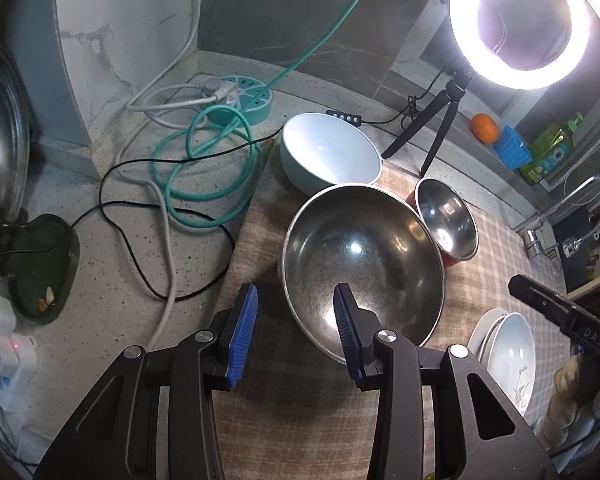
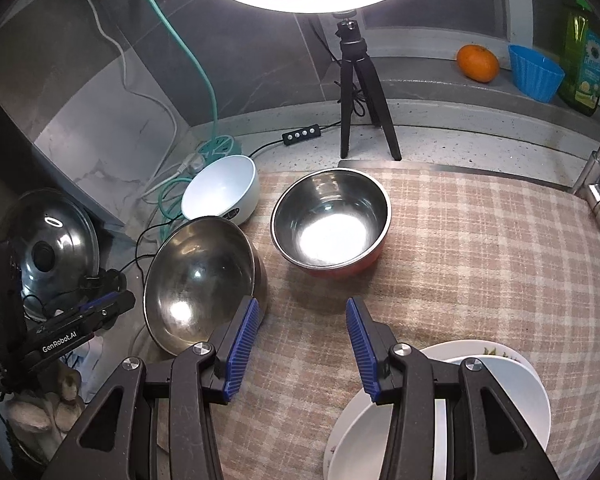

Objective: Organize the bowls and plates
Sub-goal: 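Move both tools to the rim of the large steel bowl, then close both tools on the large steel bowl rim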

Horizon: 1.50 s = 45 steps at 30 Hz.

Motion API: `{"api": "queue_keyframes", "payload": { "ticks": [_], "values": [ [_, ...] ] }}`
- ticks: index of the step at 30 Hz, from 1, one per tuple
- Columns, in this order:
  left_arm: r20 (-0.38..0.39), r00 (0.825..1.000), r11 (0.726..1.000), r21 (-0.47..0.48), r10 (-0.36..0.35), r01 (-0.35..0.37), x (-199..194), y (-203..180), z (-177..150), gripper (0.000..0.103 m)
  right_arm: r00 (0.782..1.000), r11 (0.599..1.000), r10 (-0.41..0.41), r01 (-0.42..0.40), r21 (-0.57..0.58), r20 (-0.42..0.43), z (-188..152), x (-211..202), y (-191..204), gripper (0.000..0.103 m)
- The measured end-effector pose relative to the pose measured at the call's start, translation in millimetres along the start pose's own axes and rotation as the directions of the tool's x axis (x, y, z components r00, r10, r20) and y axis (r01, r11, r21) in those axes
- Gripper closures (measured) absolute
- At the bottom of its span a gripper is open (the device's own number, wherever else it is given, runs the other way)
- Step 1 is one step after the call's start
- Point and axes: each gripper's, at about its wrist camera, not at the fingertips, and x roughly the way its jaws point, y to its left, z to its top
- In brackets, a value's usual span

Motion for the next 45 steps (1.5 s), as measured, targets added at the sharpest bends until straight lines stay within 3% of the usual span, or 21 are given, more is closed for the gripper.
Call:
{"api": "queue_keyframes", "payload": {
  "ticks": [12,19,22,32,45],
  "values": [
    [-0.051,0.998,0.999,-0.03,-0.043,0.041,20,11,16,0.065,0.996,0.999,0.048,-0.047,0.01,-0.076,16,38,15,0.062],
    [-0.076,0.996,0.998,-0.048,-0.051,0.047,31,14,17,0.065,0.991,0.998,0.054,-0.052,0.021,-0.123,18,57,17,0.071],
    [-0.086,0.995,0.998,-0.049,-0.053,0.049,35,14,16,0.07,0.988,0.998,0.066,-0.062,0.032,-0.14,19,63,16,0.08],
    [-0.108,0.992,0.996,-0.072,-0.062,0.054,43,17,16,0.092,0.979,0.996,0.087,-0.082,0.03,-0.183,21,74,23,0.093],
    [-0.096,0.994,0.997,-0.064,-0.044,0.038,39,13,14,0.094,0.979,0.996,0.084,-0.075,0.053,-0.188,19,72,20,0.097]
  ]
}}
